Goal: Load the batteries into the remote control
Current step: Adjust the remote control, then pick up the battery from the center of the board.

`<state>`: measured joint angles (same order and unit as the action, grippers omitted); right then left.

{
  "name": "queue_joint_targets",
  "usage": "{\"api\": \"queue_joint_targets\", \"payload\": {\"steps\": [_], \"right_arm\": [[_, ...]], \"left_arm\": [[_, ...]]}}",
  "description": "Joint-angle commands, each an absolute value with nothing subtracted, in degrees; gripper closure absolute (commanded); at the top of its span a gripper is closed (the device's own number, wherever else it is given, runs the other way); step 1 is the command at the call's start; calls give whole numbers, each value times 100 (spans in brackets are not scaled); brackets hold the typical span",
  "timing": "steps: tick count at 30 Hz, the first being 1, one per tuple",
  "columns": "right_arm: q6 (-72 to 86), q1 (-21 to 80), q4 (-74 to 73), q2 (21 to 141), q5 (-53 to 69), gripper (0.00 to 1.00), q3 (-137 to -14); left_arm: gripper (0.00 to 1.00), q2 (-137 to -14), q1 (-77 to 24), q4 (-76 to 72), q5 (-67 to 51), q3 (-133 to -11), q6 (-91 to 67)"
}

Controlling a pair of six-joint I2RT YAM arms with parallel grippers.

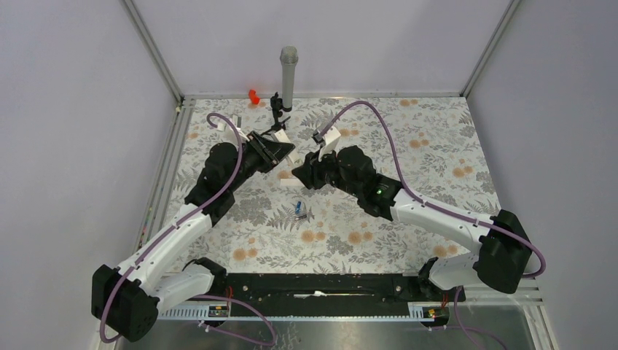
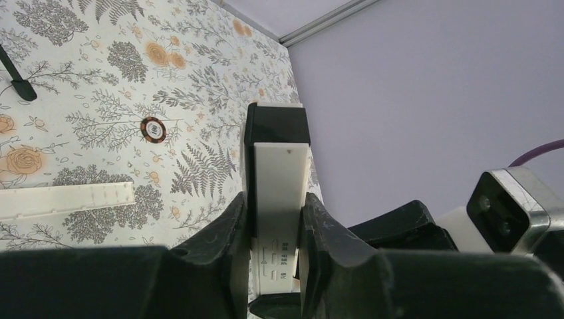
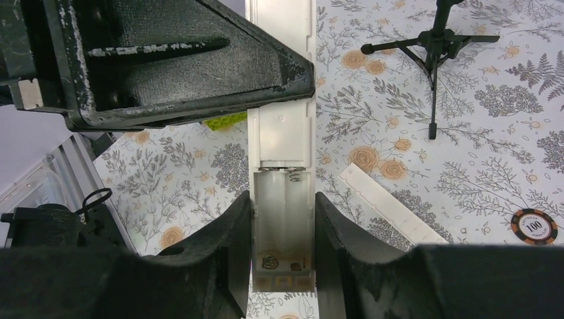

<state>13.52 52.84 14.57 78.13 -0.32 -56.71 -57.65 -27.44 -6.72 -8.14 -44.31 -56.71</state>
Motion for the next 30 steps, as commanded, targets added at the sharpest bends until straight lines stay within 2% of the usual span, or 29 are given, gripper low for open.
{"api": "queue_joint_targets", "payload": {"steps": [1,2,3,4,5,6,8,11,15,17,21,24,27,30], "right_arm": [[1439,5326,1601,7781,231,94,-6003],[1471,5326,1550,7794,308,89,-6030],[1490,5326,1437,7817,398,76,-6088],[1494,5326,1285,7834,514,59,-6155],[1501,5326,1110,7848,600,37,-6230],[1499,5326,933,7831,654,28,-6265],[1597,5319,630,7701,603,19,-6233],[1950,5249,221,7378,343,19,-6075],[2503,5203,-566,7283,-255,26,-5886],[2814,5205,-849,7506,-335,33,-5854],[3549,5211,-1004,8197,-367,56,-5908],[3790,5248,-1015,8894,-534,63,-6133],[3788,5363,-1221,9486,-847,62,-6537],[3842,5477,-1440,9913,-1174,51,-6915]], "left_arm": [[88,-5738,-2747,-872,-709,-4734,-5525],[93,-5743,-2750,-870,-724,-4756,-5437],[98,-5752,-2747,-847,-736,-4795,-5324],[100,-5756,-2744,-793,-746,-4836,-5178],[100,-5751,-2738,-727,-778,-4890,-4879],[100,-5742,-2727,-640,-825,-4954,-4626],[100,-5717,-2685,-318,-855,-5090,-4052],[100,-5624,-2575,385,-546,-5259,-3524],[100,-5302,-2338,988,337,-5221,-3371],[100,-5148,-2237,1203,756,-5183,-3372],[100,-4877,-2179,1452,1198,-5112,-3336],[100,-4624,-2178,1479,1463,-4991,-3287],[100,-4291,-2180,1483,1720,-4866,-3189],[100,-4016,-2178,1447,1821,-4757,-3102]]}}
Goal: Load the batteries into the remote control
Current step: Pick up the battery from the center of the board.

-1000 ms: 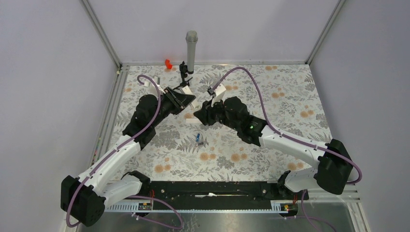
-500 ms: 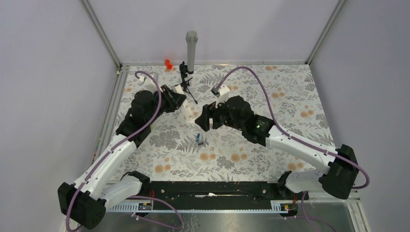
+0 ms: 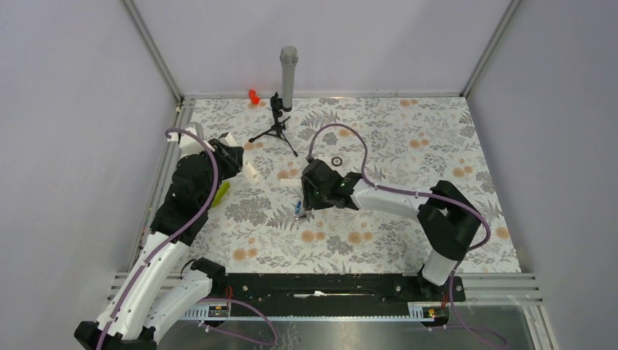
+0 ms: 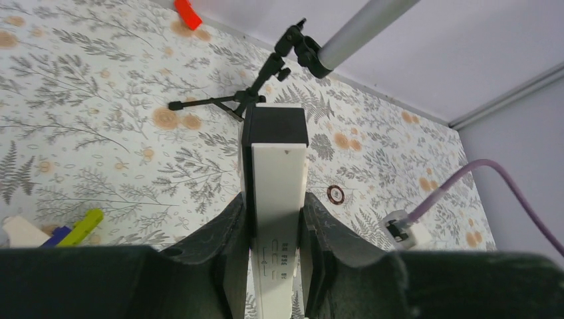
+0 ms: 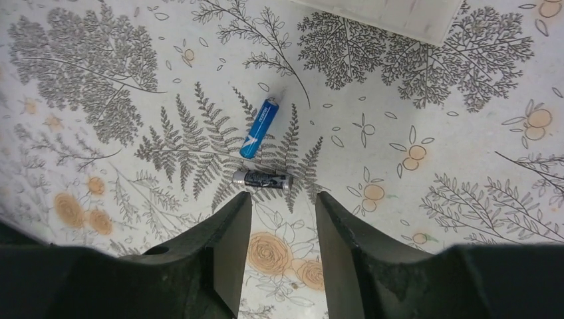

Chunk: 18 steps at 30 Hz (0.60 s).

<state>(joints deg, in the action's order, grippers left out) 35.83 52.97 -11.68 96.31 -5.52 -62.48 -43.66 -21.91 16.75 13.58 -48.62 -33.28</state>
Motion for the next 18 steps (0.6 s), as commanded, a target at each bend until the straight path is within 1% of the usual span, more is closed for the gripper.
{"api": "queue_joint_targets", "payload": {"steps": [1,6,10,14,18], "right_arm": [[3907,5496,-1441,10028,-1231,50,-6965],[4120,5598,-1529,10650,-1347,47,-7326],[4109,5829,-1753,11168,-1705,45,-7751],[4166,5977,-2510,11726,-2194,45,-8543],[4247,6053,-2801,11915,-2635,47,-8709]], "left_arm": [[100,-3943,-2180,1442,1818,-4729,-3083],[100,-3716,-2178,1437,1802,-4604,-2984],[100,-3684,-2173,1489,1811,-4609,-2857],[100,-3617,-2170,1532,1958,-4600,-2757],[100,-3480,-2171,1488,2038,-4506,-2751]]}}
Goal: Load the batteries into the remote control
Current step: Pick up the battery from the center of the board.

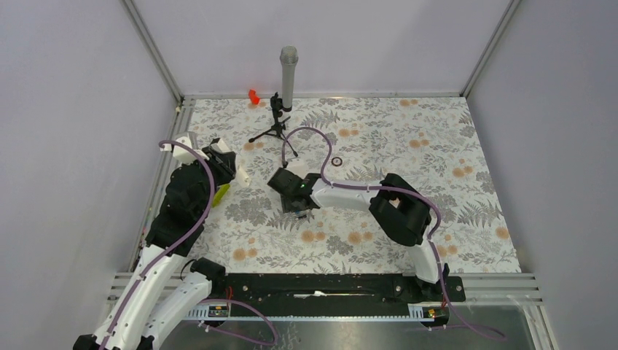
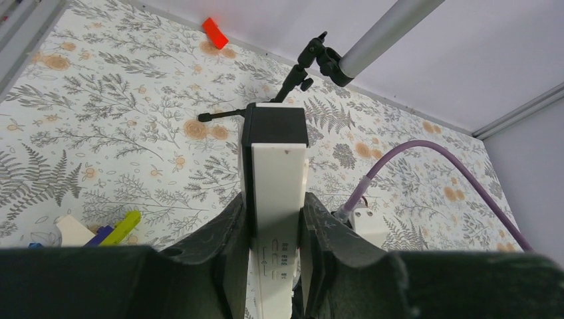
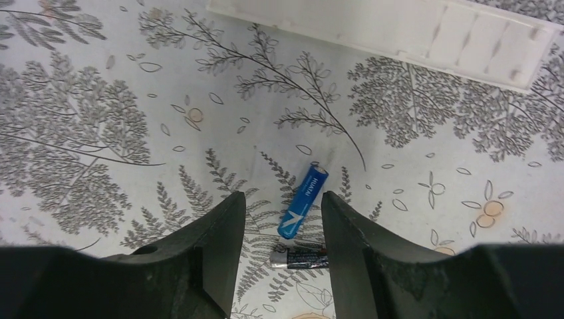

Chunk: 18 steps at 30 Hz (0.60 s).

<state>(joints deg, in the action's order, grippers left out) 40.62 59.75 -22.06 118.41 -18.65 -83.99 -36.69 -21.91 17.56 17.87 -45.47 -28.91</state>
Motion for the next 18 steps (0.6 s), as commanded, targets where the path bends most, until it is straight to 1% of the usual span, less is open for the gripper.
{"api": "queue_joint_targets", "payload": {"steps": [1,4,6,11,16,18], "right_arm": [[4265,6055,-2812,11931,-2671,48,-8694],[4305,6056,-2815,11995,-2691,52,-8674],[4336,6058,-2811,12035,-2682,56,-8672],[4288,6057,-2819,12179,-2619,74,-8767],[4207,6056,-2819,12215,-2705,87,-8796],[4158,6056,-2821,12199,-2814,90,-8789]], "left_arm": [[100,-3460,-2164,1486,2037,-4482,-2751],[100,-3437,-2171,1488,2047,-4465,-2756],[100,-3439,-2167,1494,2048,-4459,-2751],[99,-3459,-2171,1498,2010,-4473,-2726],[99,-3577,-2171,1529,1868,-4500,-2716],[99,-3622,-2171,1516,1802,-4508,-2716]]}}
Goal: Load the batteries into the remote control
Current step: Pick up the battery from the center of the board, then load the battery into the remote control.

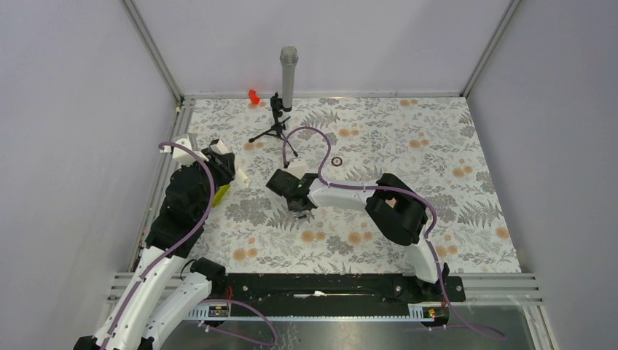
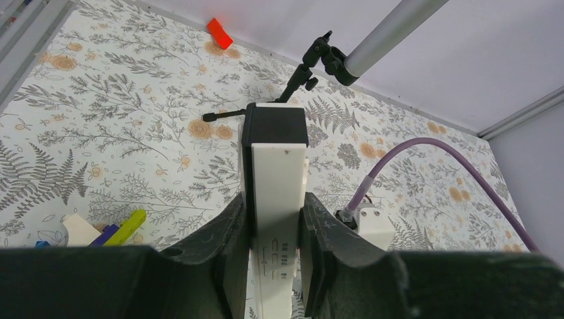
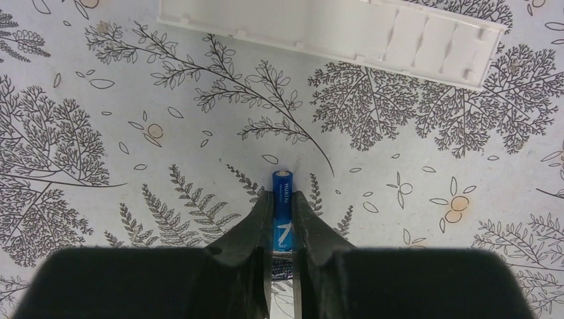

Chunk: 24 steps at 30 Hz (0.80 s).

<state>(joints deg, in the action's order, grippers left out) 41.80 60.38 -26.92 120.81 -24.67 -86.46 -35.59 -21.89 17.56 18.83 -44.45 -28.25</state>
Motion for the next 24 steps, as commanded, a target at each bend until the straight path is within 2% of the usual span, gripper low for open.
{"api": "queue_joint_targets", "payload": {"steps": [1,7,13,19,24], "right_arm": [[4136,6048,-2814,12189,-2884,91,-8768],[3942,5901,-2493,11574,-3220,93,-8337],[3691,5494,-2158,10166,-3072,93,-7570],[3141,5187,-1491,8606,-2558,93,-6783],[2672,5139,-542,7192,-1557,92,-6119]], "left_arm": [[99,-3643,-2163,1516,1768,-4515,-2716],[100,-3836,-2162,1221,1022,-4504,-2593],[100,-4334,-2118,580,-1034,-4494,-2569],[100,-4796,-2118,-567,-2802,-4363,-3004],[100,-5150,-2118,-1385,-3626,-4313,-3463]]}}
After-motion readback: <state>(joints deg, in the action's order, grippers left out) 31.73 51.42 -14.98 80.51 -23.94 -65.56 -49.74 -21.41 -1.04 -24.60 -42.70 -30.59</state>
